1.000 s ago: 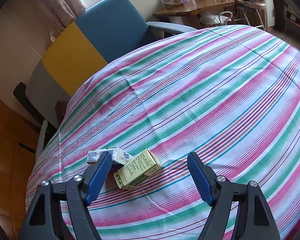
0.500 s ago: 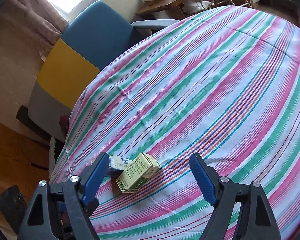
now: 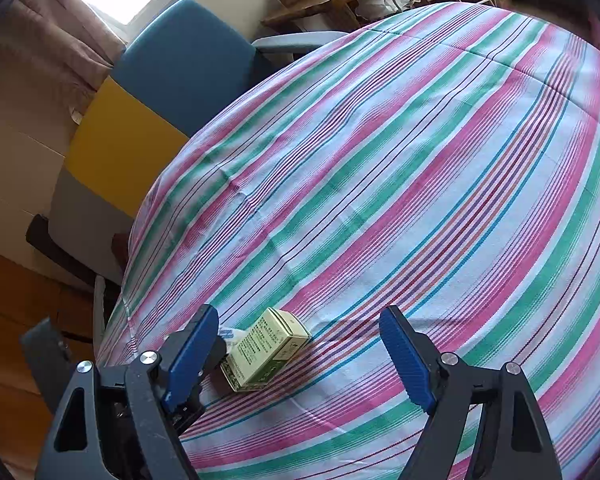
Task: Organize objects
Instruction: 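Grasp the blue tissue pack with the left gripper while the right gripper grasps the green box, then carry the tissue pack into the gold tray and open the left gripper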
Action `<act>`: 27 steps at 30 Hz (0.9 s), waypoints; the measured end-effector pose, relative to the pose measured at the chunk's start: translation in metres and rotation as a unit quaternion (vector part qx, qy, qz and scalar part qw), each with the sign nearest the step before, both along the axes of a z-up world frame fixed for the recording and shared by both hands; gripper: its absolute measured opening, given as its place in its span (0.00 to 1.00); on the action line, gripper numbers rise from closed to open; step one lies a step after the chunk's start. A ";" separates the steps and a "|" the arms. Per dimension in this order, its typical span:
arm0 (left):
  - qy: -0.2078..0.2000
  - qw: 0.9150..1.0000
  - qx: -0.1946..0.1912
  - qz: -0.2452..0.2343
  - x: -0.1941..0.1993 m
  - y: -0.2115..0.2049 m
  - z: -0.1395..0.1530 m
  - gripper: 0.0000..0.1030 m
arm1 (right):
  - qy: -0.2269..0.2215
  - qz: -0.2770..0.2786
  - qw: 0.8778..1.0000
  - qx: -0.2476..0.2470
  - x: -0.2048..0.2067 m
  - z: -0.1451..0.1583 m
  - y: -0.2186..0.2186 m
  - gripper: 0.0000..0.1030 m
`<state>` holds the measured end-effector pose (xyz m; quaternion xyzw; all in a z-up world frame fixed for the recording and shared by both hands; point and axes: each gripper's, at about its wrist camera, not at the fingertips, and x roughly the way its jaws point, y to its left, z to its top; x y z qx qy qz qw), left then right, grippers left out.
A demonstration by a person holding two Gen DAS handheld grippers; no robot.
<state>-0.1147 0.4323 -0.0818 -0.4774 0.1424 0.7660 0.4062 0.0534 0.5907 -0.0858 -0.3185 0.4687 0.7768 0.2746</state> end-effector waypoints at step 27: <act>-0.028 0.993 0.072 0.089 0.068 -0.236 0.051 0.73 | -0.147 0.217 0.952 0.157 -0.086 -0.032 -0.059 0.93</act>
